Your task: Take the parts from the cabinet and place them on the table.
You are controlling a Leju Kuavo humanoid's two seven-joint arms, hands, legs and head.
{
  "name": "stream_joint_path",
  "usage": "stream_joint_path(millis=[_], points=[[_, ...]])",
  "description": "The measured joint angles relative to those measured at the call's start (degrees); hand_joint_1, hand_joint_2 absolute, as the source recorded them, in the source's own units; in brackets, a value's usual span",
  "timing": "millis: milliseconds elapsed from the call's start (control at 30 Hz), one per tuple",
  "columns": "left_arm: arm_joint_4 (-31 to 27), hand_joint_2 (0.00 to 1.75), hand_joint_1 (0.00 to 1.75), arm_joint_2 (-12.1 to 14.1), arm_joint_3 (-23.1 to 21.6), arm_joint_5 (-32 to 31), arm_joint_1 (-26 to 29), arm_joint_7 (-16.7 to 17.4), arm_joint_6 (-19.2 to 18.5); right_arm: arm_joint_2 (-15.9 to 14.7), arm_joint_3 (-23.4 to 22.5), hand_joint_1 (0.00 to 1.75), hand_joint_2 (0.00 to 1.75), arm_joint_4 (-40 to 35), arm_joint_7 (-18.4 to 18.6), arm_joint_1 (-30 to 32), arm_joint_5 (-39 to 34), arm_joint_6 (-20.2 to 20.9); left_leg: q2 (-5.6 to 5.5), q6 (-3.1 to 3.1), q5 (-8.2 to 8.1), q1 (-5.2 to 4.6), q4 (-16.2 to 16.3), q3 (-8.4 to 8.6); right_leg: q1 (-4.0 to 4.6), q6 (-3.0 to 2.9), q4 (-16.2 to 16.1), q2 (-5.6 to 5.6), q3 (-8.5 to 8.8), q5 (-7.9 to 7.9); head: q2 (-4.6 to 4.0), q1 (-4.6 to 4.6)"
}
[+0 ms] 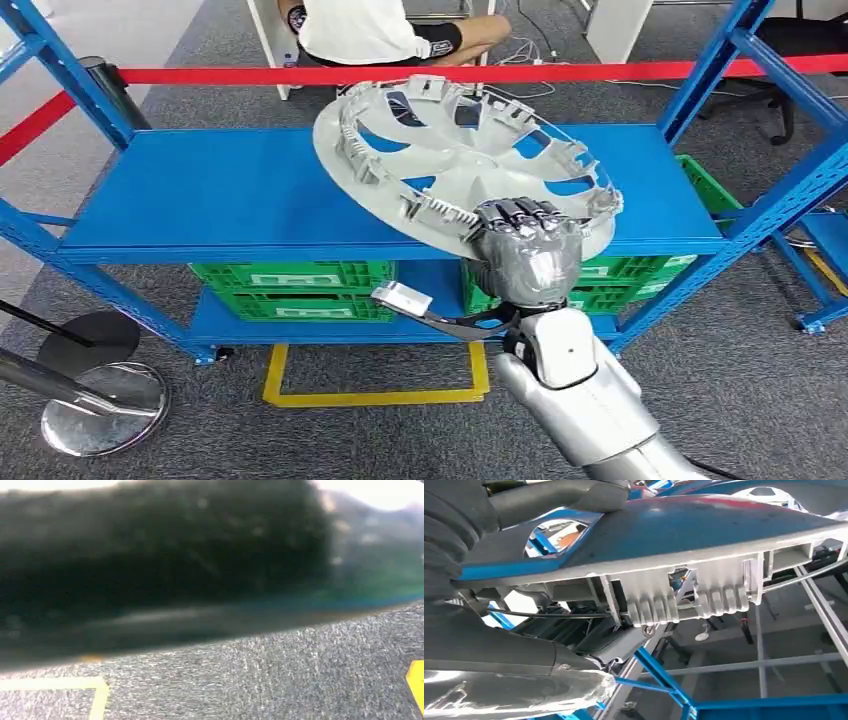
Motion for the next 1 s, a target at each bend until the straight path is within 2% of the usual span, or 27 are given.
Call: stream_joint_path(millis=[200, 233, 467, 567, 733, 1000], points=[[0.0, 0.0, 0.0, 0.3, -0.3, 0.0, 0.1, 0.0, 0.1, 0.0, -0.1, 1.75, 1.75, -0.5, -0.2, 0.3, -0.1, 0.0, 0.0, 0.0, 0.0, 0.0, 0.0, 0.0, 0.0, 0.0, 0.0, 0.01, -0.01, 0.0, 0.0, 0.0], [0.0, 1.75, 0.0, 1.1, -1.3, 0.8, 0.2, -0.1, 0.8, 0.1, -0.4, 1.75, 1.75, -1.0, -1.1, 0.5, -0.2, 0.0, 0.0, 0.0, 0.0, 0.0, 0.0, -0.01, 0.0, 0.0, 0.0, 0.0, -0.02, 0.0, 0.0, 0.0], [0.1, 1.75, 0.0, 6.4, -8.0, 8.3, -0.4, -0.2, 7.8, 1.9, -2.3, 1.75, 1.75, -1.7, -5.9, 0.5, -0.9, 0.0, 0.01, 0.0, 0.0, 0.01, 0.0, -0.01, 0.01, 0.0, 0.0, 0.0, -0.05, 0.0, 0.0, 0.0], [0.4, 1.75, 0.0, 9.2, -12.0, 11.1, -1.4, -0.5, 10.8, 2.5, -2.7, 1.75, 1.75, -1.7, -6.2, 0.4, -0.9, 0.0, 0.01, -0.03, 0.02, 0.01, 0.0, -0.01, 0.01, 0.0, 0.0, 0.0, -0.03, 0.0, 0.0, -0.02], [1.3, 1.75, 0.0, 12.6, -17.1, 14.0, -3.3, -2.0, 13.5, 2.9, -2.8, 1.75, 1.75, -1.7, -6.4, 0.4, -0.7, 0.0, 0.01, -0.06, 0.04, 0.01, 0.0, -0.03, 0.01, 0.0, 0.0, 0.01, -0.03, 0.0, 0.0, 0.0], [3.0, 1.75, 0.0, 16.5, -23.4, 17.5, -5.7, -4.9, 18.1, 2.9, -2.8, 1.75, 1.75, -1.6, -6.5, 0.4, -1.0, 0.0, 0.01, -0.06, 0.04, -0.01, 0.0, -0.05, -0.01, 0.01, 0.0, 0.01, -0.04, 0.01, 0.0, 0.0]])
